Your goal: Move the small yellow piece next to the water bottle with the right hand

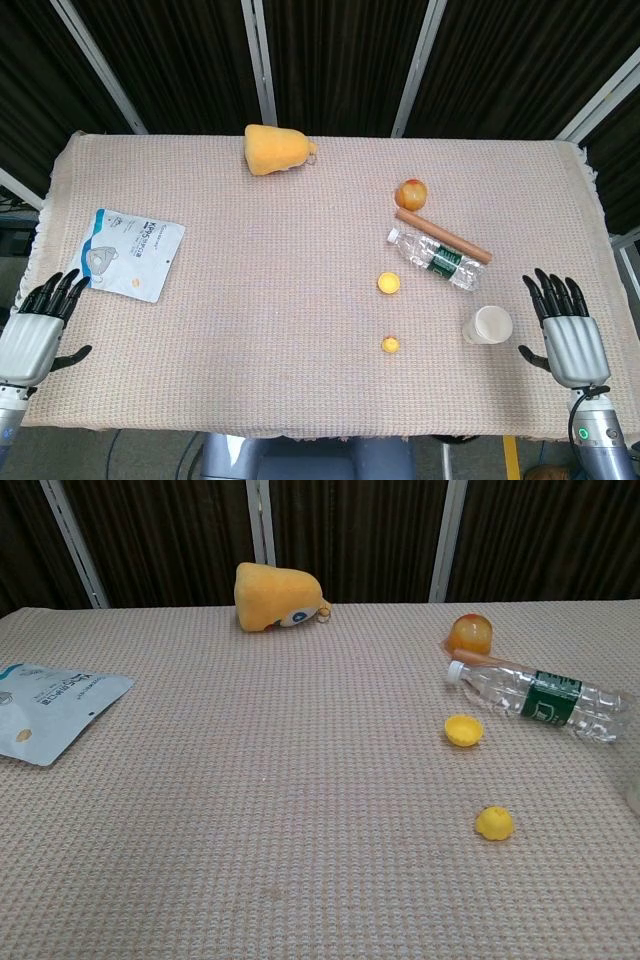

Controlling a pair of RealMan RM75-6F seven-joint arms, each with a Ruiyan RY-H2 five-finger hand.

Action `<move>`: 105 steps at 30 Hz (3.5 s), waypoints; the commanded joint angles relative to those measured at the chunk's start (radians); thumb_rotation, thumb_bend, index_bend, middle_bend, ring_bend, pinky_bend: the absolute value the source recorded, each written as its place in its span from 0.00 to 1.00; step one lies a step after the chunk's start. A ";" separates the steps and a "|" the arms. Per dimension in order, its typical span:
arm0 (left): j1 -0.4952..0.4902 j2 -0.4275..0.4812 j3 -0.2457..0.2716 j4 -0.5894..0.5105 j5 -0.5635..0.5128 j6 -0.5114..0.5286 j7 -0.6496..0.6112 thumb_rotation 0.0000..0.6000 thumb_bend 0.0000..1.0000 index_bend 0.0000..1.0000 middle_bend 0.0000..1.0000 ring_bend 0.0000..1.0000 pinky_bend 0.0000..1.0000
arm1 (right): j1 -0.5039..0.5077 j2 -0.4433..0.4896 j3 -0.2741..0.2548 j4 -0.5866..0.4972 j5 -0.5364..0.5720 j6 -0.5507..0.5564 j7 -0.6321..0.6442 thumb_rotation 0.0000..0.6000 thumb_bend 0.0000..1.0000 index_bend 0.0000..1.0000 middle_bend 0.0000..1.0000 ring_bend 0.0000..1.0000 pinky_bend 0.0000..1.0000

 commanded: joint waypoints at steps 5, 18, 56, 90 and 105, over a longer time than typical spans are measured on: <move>0.001 0.001 0.001 -0.001 0.001 0.000 0.000 1.00 0.00 0.00 0.00 0.00 0.16 | -0.003 -0.006 0.005 0.009 -0.003 0.016 -0.018 1.00 0.00 0.03 0.00 0.00 0.00; -0.004 0.002 0.001 -0.002 -0.001 -0.007 0.001 1.00 0.00 0.00 0.00 0.00 0.16 | -0.007 -0.014 0.014 0.003 0.011 0.024 -0.019 1.00 0.00 0.04 0.00 0.00 0.00; -0.001 0.004 -0.002 -0.007 -0.013 -0.009 -0.016 1.00 0.00 0.00 0.00 0.00 0.16 | 0.134 -0.338 0.091 -0.223 0.199 -0.080 -0.462 1.00 0.05 0.20 0.00 0.00 0.00; -0.005 0.003 -0.002 -0.006 -0.014 -0.013 -0.010 1.00 0.00 0.00 0.00 0.00 0.16 | 0.155 -0.587 0.028 0.007 0.267 -0.065 -0.505 1.00 0.12 0.34 0.00 0.00 0.00; -0.006 0.003 -0.002 -0.008 -0.016 -0.015 -0.007 1.00 0.00 0.00 0.00 0.00 0.16 | 0.141 -0.626 0.005 0.043 0.272 -0.067 -0.486 1.00 0.16 0.35 0.00 0.00 0.00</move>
